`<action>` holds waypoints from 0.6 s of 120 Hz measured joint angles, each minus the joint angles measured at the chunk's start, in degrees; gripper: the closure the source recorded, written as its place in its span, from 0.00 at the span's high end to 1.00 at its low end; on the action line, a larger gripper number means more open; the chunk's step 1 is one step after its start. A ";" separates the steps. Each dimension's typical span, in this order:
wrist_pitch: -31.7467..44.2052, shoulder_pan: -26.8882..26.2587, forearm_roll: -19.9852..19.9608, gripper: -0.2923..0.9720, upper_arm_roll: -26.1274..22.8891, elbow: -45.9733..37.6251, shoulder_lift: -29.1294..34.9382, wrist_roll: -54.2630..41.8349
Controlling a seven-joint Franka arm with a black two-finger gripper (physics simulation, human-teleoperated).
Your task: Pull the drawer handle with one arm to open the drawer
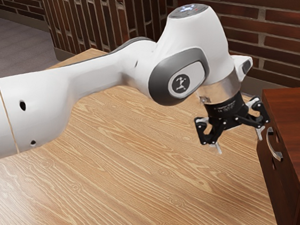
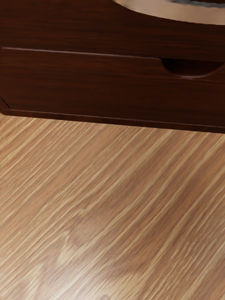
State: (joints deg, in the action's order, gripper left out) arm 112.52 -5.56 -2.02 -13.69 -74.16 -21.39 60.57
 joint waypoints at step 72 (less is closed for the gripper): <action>7.35 0.02 -5.13 0.76 0.00 -2.87 0.23 -7.36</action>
State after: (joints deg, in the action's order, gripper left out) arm 119.87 -5.54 -7.14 -13.70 -77.03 -21.16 53.21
